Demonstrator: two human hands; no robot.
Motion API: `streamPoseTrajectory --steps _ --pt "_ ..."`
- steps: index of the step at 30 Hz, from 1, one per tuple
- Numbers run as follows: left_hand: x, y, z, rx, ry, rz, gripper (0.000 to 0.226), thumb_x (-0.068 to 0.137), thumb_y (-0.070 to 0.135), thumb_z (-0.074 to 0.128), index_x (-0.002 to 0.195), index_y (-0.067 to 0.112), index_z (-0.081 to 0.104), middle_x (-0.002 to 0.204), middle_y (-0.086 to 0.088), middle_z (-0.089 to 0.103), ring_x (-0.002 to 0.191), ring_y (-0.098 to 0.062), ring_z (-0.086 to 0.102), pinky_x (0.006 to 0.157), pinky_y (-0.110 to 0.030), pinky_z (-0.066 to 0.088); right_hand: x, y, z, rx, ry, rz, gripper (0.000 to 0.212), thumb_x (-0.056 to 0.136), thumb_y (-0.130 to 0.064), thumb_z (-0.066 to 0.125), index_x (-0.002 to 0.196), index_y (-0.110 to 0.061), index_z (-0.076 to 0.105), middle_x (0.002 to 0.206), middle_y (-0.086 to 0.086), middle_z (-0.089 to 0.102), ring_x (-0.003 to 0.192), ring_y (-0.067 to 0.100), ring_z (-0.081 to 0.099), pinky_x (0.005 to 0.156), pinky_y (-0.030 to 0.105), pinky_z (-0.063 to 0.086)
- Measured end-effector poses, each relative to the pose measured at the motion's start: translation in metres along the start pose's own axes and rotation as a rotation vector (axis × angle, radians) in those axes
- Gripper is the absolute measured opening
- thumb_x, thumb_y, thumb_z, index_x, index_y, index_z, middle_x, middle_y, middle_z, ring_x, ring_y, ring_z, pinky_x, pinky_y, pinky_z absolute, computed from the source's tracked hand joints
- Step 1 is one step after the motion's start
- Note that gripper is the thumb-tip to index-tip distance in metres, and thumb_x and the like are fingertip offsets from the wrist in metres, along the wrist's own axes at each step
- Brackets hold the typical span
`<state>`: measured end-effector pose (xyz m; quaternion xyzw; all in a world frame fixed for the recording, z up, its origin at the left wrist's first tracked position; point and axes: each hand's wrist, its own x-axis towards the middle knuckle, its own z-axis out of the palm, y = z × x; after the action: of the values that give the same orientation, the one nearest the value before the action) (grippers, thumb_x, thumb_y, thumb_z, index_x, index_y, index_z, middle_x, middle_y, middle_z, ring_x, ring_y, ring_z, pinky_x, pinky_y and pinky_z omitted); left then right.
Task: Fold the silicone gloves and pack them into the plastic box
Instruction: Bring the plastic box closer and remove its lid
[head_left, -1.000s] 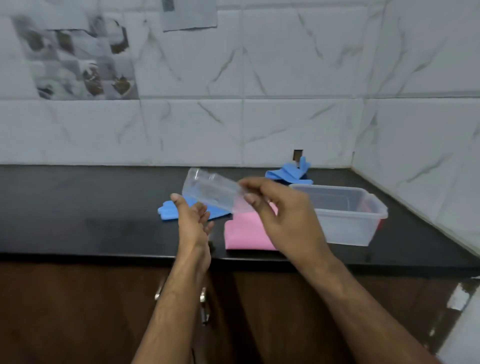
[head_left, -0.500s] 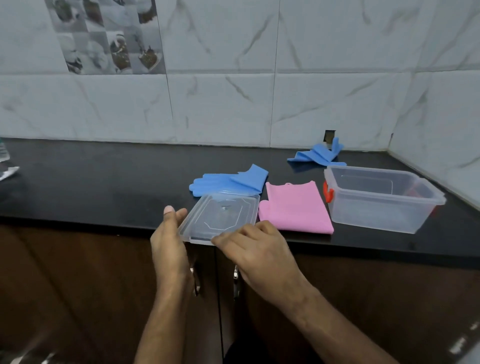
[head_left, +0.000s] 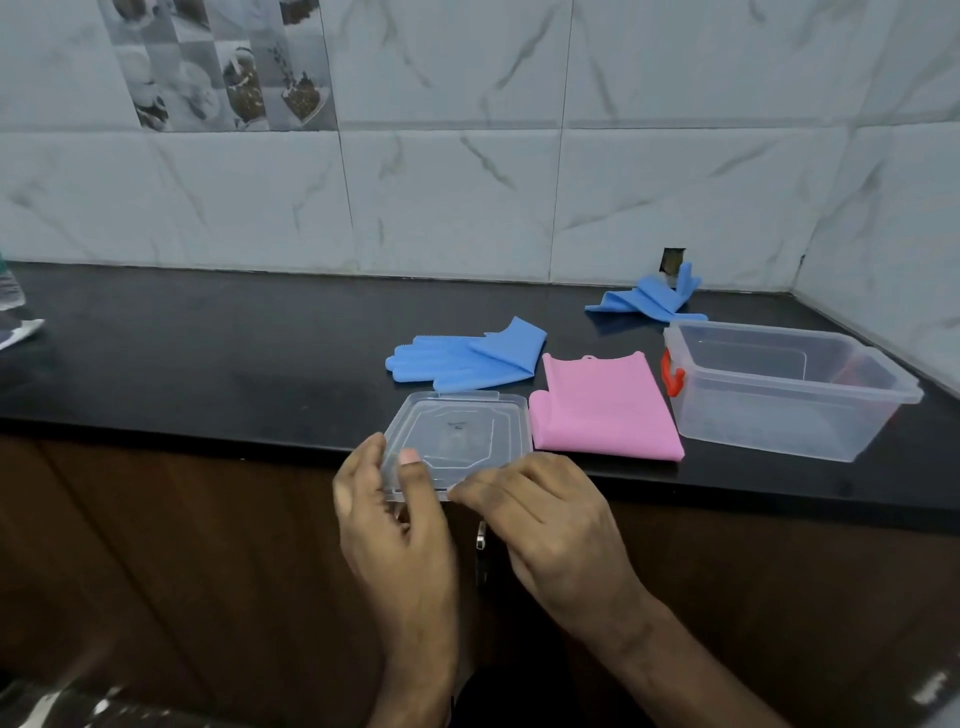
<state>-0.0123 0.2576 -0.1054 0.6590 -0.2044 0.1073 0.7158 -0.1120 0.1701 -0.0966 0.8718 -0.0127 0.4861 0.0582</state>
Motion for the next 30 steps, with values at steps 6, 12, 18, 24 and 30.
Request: streamPoseTrajectory --steps 6,12,18,24,30 --pt "0.011 -0.010 0.014 0.075 -0.091 -0.001 0.045 0.104 0.029 0.055 0.143 0.006 0.054 0.144 0.000 0.052 0.127 -0.011 0.052 0.084 0.008 0.034 -0.003 0.016 0.014 0.007 -0.152 0.066 0.031 0.104 -0.011 0.043 0.117 -0.014 0.071 0.108 -0.003 0.071 0.098 0.020 0.063 0.088 0.038 0.049" --pt "0.035 -0.027 0.025 0.113 -0.135 0.059 0.042 0.105 0.028 0.053 0.140 0.005 0.055 0.140 -0.001 0.053 0.118 -0.001 0.049 0.083 0.008 0.032 0.009 0.022 0.031 -0.010 -0.215 0.096 0.028 0.101 -0.016 0.048 0.118 -0.019 0.070 0.109 -0.006 0.070 0.100 0.017 0.063 0.090 0.034 0.049" --pt "0.053 -0.037 0.031 0.187 -0.217 0.115 0.045 0.108 0.039 0.038 0.129 0.005 0.060 0.132 -0.005 0.060 0.133 -0.023 0.049 0.107 -0.034 0.043 0.013 0.028 0.046 0.008 -0.260 0.155 0.029 0.093 -0.009 0.060 0.118 -0.021 0.070 0.108 -0.007 0.070 0.101 0.015 0.062 0.091 0.028 0.048" --pt "0.047 -0.025 0.031 0.140 -0.223 0.159 0.041 0.110 0.040 0.034 0.114 0.013 0.064 0.116 0.005 0.062 0.136 -0.023 0.048 0.115 -0.052 0.037 0.011 0.035 0.036 0.044 -0.231 0.174 0.019 0.099 -0.021 0.061 0.116 -0.017 0.069 0.111 -0.003 0.069 0.104 0.015 0.063 0.094 0.030 0.048" --pt "0.009 -0.001 0.047 0.188 -0.332 0.317 0.038 0.104 0.037 0.049 0.126 0.010 0.066 0.134 0.001 0.064 0.143 -0.018 0.044 0.122 -0.051 0.028 -0.010 0.067 -0.013 -0.112 -0.136 0.290 0.020 0.095 -0.013 0.063 0.113 -0.018 0.071 0.112 -0.004 0.072 0.108 0.013 0.062 0.094 0.029 0.043"
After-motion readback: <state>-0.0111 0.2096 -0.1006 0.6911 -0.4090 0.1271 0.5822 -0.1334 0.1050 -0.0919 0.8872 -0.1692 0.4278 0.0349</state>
